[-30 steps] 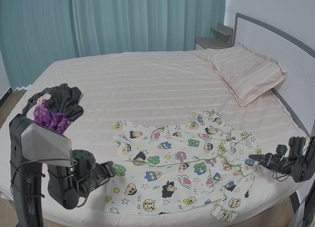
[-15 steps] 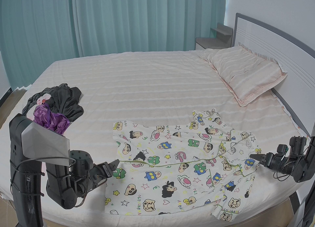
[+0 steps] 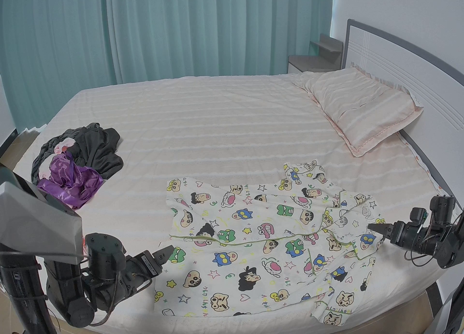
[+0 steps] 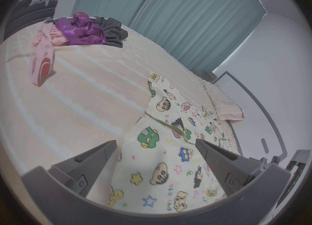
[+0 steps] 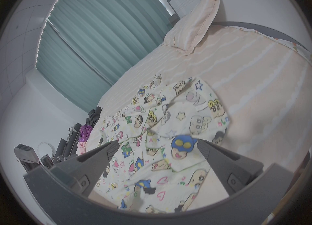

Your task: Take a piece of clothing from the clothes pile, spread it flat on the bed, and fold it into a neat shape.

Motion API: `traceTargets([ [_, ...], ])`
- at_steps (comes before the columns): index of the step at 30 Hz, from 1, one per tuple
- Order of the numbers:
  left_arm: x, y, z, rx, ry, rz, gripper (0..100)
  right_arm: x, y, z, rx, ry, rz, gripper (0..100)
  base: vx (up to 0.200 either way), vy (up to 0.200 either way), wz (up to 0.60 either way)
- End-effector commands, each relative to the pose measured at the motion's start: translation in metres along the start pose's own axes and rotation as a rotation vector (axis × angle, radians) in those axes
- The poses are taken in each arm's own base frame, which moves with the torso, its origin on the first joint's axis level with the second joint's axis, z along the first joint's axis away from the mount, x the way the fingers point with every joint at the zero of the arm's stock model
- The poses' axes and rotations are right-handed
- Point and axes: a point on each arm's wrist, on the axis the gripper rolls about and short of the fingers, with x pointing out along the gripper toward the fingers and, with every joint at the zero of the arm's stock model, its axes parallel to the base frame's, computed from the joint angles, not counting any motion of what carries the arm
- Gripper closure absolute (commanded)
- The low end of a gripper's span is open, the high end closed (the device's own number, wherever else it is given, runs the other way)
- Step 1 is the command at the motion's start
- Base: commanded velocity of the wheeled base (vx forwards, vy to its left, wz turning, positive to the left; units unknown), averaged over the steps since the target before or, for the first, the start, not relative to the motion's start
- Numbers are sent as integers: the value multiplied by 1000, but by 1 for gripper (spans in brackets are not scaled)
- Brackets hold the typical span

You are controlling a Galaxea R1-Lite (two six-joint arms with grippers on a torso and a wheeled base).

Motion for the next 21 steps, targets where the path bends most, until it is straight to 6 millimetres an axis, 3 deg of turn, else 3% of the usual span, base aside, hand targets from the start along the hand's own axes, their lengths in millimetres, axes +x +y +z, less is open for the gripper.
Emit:
traceTargets([
  [1, -23, -15, -15, -24, 7, -34, 0, -13, 14, -7, -9, 27, 2, 0, 0, 0, 0],
  [7, -14, -6, -38, -100, 99, 60, 0, -32, 15, -42, 25, 135, -2, 0, -200, 0, 0],
  [13, -16, -4, -43, -89, 143, 96, 0, -29, 10, -47, 47, 181, -11, 0, -200, 0, 0],
  [21, -41, -9, -38, -114, 341, 33, 0, -27, 5, -53, 32, 223, -23, 0, 0, 0, 0],
])
